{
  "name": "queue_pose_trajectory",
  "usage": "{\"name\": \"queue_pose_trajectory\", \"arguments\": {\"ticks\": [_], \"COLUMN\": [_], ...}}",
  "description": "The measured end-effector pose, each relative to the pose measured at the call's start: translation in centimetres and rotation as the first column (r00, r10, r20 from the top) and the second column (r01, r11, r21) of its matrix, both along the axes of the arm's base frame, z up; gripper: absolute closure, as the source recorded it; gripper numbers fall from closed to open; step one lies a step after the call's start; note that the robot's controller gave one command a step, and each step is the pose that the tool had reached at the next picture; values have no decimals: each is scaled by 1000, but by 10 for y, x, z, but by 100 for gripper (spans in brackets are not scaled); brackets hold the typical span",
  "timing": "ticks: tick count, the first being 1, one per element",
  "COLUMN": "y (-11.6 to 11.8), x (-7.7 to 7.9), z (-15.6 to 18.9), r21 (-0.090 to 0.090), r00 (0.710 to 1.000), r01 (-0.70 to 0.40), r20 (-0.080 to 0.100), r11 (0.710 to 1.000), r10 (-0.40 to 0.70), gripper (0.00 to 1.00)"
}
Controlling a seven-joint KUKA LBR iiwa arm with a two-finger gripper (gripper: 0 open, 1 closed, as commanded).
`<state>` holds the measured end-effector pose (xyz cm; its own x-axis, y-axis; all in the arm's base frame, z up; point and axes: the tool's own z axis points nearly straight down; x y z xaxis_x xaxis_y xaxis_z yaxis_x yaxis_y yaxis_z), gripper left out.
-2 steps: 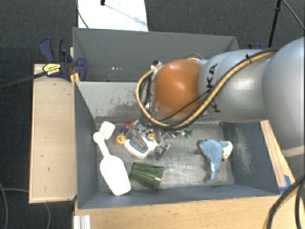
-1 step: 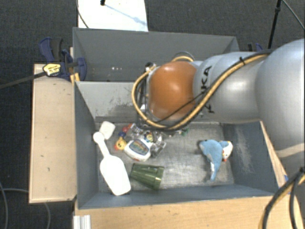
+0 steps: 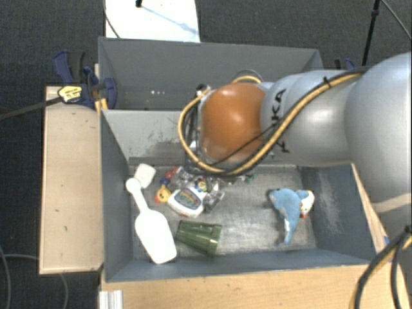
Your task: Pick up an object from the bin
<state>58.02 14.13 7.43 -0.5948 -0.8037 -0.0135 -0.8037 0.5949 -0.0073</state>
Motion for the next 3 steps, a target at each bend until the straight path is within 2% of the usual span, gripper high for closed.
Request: {"name": "queue_pose_trajectory", "arguments": {"ticks": [1, 2, 3], "y": [0, -1, -1], "x": [-2, -5, -4], "z": [4, 23, 46], "r21": [-1, -6, -6], "r00": [1000, 1000, 1000], "r01": [1, 1, 3], "r20": [-6, -20, -19], "r11": [1000, 1000, 1000], "r10": [-1, -1, -3], "gripper": [100, 100, 100]}}
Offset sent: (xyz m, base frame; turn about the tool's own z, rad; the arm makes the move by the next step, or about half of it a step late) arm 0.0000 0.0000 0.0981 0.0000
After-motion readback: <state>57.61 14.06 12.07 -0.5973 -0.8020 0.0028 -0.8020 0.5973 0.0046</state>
